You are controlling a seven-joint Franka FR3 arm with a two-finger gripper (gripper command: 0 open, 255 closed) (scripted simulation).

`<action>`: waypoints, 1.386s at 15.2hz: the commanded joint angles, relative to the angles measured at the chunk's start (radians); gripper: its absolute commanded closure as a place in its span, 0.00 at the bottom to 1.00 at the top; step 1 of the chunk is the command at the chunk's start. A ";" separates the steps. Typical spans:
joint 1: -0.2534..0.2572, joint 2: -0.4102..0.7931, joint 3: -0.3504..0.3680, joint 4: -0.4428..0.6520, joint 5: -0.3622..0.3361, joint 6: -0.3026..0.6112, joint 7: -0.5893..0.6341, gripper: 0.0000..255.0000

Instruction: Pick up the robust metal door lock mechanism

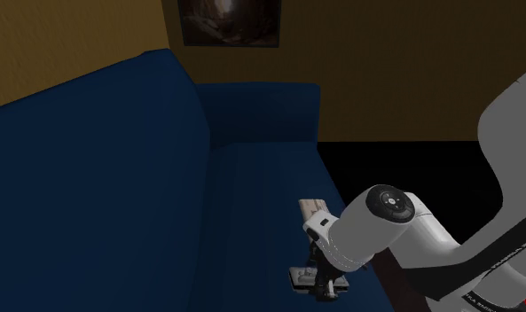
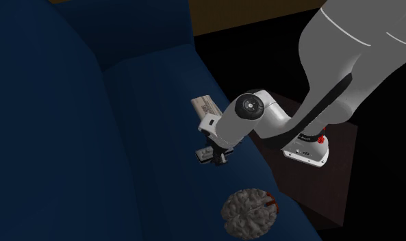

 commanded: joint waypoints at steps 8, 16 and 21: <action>0.202 -0.074 -0.150 -0.005 0.199 -0.072 -0.157 1.00; 0.368 -0.220 -0.286 0.008 0.359 -0.231 -0.289 1.00; 0.400 -0.271 -0.316 0.020 0.387 -0.294 -0.317 1.00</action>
